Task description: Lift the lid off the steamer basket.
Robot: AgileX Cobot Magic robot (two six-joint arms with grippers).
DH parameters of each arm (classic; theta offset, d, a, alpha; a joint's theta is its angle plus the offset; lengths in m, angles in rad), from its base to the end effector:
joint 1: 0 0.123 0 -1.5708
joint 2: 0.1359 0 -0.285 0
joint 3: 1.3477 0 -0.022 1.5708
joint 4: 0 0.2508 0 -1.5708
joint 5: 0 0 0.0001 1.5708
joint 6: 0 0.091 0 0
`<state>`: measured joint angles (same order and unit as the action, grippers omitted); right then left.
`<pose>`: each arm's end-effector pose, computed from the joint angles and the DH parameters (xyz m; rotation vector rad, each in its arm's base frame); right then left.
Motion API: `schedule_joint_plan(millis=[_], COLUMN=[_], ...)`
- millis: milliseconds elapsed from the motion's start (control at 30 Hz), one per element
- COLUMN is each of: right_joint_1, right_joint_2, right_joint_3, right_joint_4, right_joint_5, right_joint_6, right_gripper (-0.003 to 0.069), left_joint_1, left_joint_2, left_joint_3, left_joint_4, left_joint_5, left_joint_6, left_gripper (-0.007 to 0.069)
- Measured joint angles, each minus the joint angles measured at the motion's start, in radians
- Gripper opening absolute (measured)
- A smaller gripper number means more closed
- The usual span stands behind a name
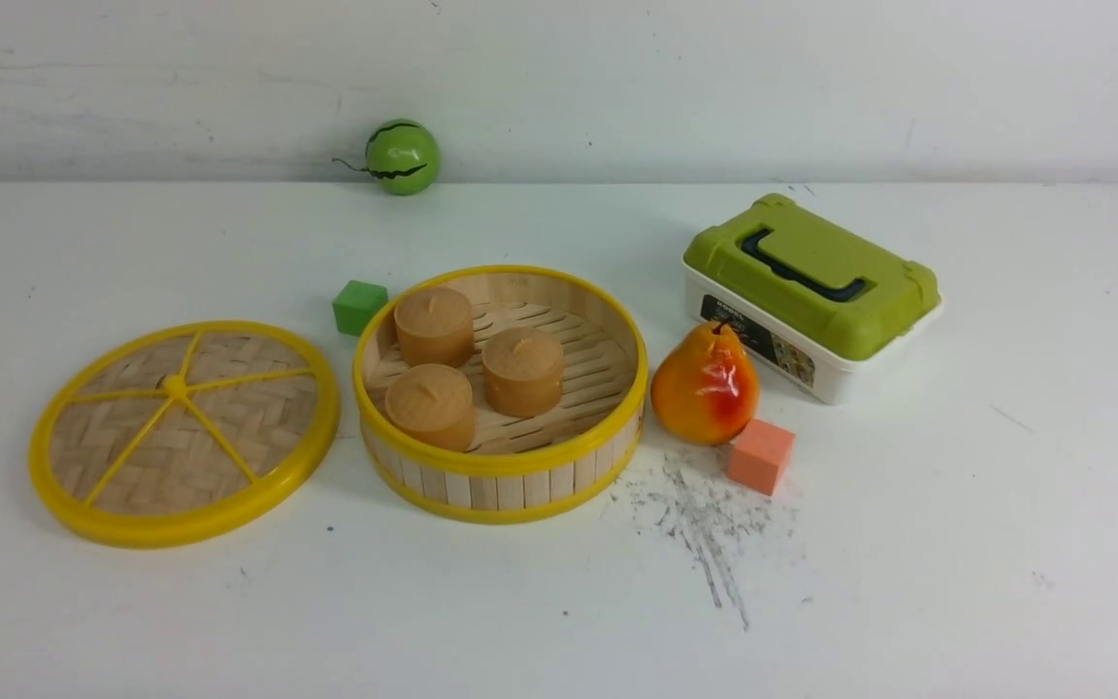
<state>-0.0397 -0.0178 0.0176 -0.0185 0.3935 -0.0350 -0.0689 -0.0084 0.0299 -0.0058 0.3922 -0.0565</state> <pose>0.0516 -0.0027 0.1729 -0.0067 1.8774 -0.0698 0.0522 -0.0038 0.1684 0.0082 1.8983 -0.0911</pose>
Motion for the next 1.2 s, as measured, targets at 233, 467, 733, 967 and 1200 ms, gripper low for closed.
schedule_joint_plan(millis=[233,467,733,967,1200], right_joint_1=[0.000,0.000,0.000,0.000,0.000], right_joint_2=[0.000,0.000,0.000,0.000,0.000], right_joint_3=[0.000,0.000,0.000,0.000,0.000], right_joint_4=[0.000,0.000,0.000,0.000,0.000], right_joint_5=[0.000,0.000,0.000,0.000,0.000], right_joint_6=[0.000,0.000,0.000,0.000,0.000], right_gripper=[0.0240,0.0240,0.0240,0.0240,0.0240], left_joint_1=[0.000,0.000,0.000,0.000,0.000], left_joint_2=[0.000,0.000,0.000,0.000,0.000], left_joint_3=[0.000,0.000,0.000,0.000,0.000], left_joint_4=[0.000,0.000,0.000,0.000,0.000], left_joint_5=[0.000,0.000,0.000,0.000,0.000], left_joint_6=[0.000,0.000,0.000,0.000,0.000], left_gripper=[-0.0005,0.0001,0.0003,0.0009,0.0015])
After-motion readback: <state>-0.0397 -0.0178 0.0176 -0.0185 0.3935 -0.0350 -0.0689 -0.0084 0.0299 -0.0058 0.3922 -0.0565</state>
